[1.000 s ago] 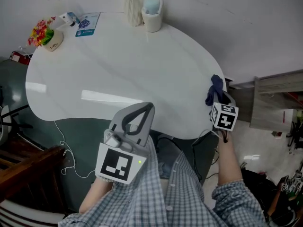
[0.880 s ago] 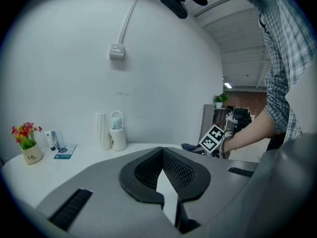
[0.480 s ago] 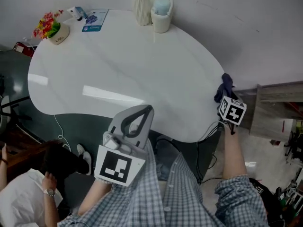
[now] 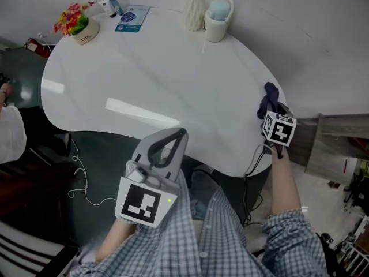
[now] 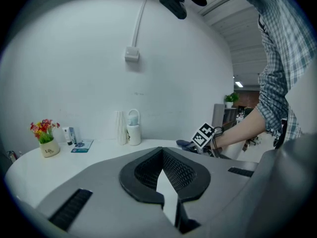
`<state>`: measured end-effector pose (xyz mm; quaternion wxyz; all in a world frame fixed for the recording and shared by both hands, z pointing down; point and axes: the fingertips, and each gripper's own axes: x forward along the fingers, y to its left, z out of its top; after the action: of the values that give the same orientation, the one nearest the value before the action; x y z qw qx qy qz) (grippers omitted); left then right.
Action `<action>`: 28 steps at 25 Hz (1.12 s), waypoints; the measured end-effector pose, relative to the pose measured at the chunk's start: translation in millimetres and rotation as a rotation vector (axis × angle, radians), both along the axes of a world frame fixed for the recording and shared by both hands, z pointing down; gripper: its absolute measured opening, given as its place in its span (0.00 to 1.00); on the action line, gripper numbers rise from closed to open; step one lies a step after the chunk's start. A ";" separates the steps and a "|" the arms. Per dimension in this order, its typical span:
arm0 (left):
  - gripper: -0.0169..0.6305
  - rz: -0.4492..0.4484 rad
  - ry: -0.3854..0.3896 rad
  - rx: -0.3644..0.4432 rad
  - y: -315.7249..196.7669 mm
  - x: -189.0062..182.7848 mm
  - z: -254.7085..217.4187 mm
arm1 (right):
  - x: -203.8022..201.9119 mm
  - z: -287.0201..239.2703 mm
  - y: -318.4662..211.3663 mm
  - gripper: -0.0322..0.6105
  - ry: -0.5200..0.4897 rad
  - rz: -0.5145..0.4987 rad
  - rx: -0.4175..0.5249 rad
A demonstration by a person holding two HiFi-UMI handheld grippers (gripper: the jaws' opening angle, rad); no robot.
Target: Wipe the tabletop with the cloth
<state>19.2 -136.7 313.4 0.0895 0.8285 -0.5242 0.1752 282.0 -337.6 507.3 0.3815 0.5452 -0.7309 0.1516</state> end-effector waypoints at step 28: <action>0.03 -0.148 -0.017 -0.013 20.0 -67.9 -1.3 | -273.6 -5.6 26.0 0.18 -0.031 -0.559 0.018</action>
<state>-48.7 -116.7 312.1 0.1031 0.7853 -0.5837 0.1787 8.4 -311.5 501.6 0.3926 0.3233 -0.8600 0.0424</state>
